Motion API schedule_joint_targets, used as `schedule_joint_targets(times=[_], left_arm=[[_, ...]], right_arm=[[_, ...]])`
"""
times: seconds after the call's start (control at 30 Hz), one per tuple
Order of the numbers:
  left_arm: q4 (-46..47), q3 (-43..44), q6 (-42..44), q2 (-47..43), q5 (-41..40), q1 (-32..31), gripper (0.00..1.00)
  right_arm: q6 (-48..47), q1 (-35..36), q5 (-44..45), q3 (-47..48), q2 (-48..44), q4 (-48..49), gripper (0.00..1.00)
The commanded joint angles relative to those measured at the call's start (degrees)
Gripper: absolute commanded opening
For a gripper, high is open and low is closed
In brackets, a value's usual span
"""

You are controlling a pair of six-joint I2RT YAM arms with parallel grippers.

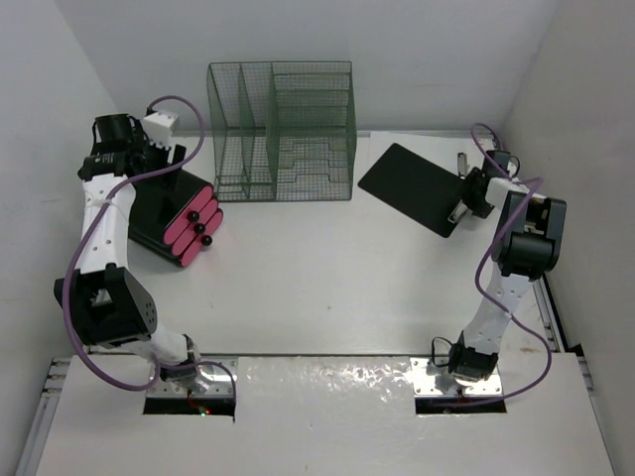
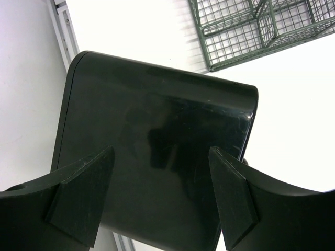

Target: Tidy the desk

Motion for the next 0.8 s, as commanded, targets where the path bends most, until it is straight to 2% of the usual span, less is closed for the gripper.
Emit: schedule_joint_targets(times=[0.0, 0.17, 0.3, 0.4, 0.5, 0.53, 0.63, 0.77], left_arm=[[2.8, 0.0, -0.9, -0.4, -0.4, -1.0, 0.71], [3.3, 0.2, -1.0, -0.2, 0.1, -1.9, 0.71], [3.8, 0.0, -0.9, -0.1, 0.6, -2.0, 0.71], [3.9, -0.5, -0.9, -0.1, 0.9, -2.1, 0.71], [3.7, -0.8, -0.9, -0.3, 0.8, -2.7, 0.71], [3.5, -0.9, -0.8, -0.4, 0.7, -3.1, 0.71], [2.8, -1.1, -0.2, -1.6, 0.7, -4.0, 0.71], [2.2, -1.6, 0.3, -3.7, 1.2, -5.6, 0.71]], right_arm=[[-3.3, 0.7, 2.8, 1.5, 1.0, -5.2, 0.59], [-6.2, 1.5, 4.9, 3.3, 2.6, -10.9, 0.55], [-9.0, 3.4, 7.8, 2.9, 2.7, -12.2, 0.46], [-9.6, 4.2, 6.7, 4.5, 4.5, -14.5, 0.42], [-9.0, 4.2, 4.4, 3.3, 4.6, -13.7, 0.29], [-8.9, 4.2, 4.0, 2.6, 4.3, -12.8, 0.19], [-8.8, 4.2, 3.1, 0.8, 2.4, -11.3, 0.02], [-8.6, 4.2, 1.0, -1.3, -2.4, -9.3, 0.00]])
